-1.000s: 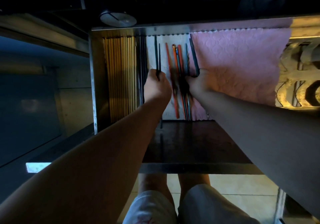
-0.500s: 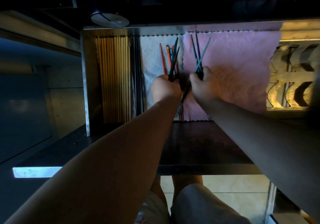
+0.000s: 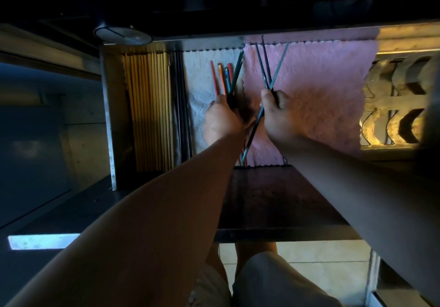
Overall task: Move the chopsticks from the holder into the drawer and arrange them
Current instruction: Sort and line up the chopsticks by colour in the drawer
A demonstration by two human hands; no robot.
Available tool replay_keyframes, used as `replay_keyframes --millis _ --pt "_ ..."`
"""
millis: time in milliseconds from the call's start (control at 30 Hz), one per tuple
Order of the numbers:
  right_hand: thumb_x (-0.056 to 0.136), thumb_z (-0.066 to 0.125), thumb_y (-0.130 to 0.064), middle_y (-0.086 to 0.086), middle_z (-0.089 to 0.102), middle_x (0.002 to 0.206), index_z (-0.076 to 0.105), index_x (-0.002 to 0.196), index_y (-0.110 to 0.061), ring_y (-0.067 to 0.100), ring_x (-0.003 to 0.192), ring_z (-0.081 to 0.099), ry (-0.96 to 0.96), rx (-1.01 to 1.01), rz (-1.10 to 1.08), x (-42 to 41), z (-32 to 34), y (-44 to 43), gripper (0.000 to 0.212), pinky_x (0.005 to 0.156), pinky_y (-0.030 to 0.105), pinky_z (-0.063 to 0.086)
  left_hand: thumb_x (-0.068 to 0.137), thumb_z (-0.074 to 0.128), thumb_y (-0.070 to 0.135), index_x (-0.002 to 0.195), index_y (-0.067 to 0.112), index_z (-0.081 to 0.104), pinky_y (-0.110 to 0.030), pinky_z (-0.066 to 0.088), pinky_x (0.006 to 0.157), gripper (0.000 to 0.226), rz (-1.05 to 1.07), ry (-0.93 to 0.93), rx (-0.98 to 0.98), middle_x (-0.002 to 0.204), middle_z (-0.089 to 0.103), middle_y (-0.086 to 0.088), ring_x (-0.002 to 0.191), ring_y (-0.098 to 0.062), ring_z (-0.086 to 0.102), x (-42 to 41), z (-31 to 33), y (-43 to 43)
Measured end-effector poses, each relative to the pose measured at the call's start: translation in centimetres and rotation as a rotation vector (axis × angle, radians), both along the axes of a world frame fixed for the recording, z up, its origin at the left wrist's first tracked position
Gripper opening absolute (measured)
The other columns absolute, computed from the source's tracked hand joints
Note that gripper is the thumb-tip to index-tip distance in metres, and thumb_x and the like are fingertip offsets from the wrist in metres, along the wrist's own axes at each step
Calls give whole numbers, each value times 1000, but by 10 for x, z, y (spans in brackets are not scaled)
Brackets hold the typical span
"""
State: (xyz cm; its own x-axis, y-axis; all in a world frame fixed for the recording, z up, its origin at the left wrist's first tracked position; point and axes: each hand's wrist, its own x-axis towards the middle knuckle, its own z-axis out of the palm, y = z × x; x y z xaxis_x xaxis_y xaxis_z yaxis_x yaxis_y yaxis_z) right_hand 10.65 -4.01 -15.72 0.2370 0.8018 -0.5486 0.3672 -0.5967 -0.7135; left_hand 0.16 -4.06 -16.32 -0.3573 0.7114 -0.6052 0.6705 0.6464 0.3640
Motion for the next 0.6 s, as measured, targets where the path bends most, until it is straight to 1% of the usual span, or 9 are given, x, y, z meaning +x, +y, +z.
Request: replay_keyframes --millis 67,133,267,333,433,500,533,567,600 --pt "98 46 -25 -8 40 62 42 65 -24 5 56 41 27 -4 -33 1 1 1 33 47 11 30 92 54 21 116 18 59 -36 47 72 25 -17 23 -4 105 67 -8 95 -31 63 1 1 -1" --pt "98 47 -24 -7 42 61 46 68 -19 5 55 42 40 5 -55 1 2 2 30 47 10 30 93 54 22 114 15 60 -34 44 69 24 -41 34 -11 104 66 -9 94 -31 63 2 0 -3" --pt "98 48 -24 -7 40 58 46 67 -16 5 51 40 24 28 -32 2 5 0 32 44 9 30 91 60 23 113 9 62 -35 48 75 26 16 -15 -48 107 67 -12 97 -31 64 5 -3 5" --pt "98 47 -26 -6 41 59 50 73 -10 10 55 44 10 39 -7 2 6 0 30 46 14 30 89 63 25 111 5 64 -35 49 76 30 62 -31 -76 107 67 -14 99 -33 64 6 -4 12" --pt "98 45 -28 1 50 65 57 79 -6 21 65 53 12 48 -16 2 7 2 32 57 21 40 89 55 27 110 4 64 -34 46 75 32 87 -49 -100 108 66 -16 100 -35 63 7 -1 17" --pt "99 44 -29 13 50 66 56 80 4 35 65 54 52 46 -15 2 7 2 40 61 36 46 94 46 30 114 6 61 -35 42 74 35 46 -42 -94 112 65 -16 102 -35 62 6 2 16" --pt "99 43 -30 15 48 66 55 81 5 36 62 53 80 30 -17 2 8 1 42 59 42 46 96 42 32 116 8 59 -35 40 72 35 20 -31 -81 112 65 -15 101 -35 62 4 4 15" --pt "100 42 -32 13 46 64 54 80 3 32 57 50 111 10 -30 2 9 1 41 55 41 44 99 39 35 115 10 57 -34 39 71 34 2 -23 -66 110 65 -15 98 -35 62 1 5 13" --pt "100 41 -33 8 44 61 53 79 -3 26 52 47 144 -10 -56 1 10 0 38 52 36 41 100 36 38 111 13 54 -34 38 68 32 -9 -20 -50 106 65 -13 93 -33 61 -3 6 10"
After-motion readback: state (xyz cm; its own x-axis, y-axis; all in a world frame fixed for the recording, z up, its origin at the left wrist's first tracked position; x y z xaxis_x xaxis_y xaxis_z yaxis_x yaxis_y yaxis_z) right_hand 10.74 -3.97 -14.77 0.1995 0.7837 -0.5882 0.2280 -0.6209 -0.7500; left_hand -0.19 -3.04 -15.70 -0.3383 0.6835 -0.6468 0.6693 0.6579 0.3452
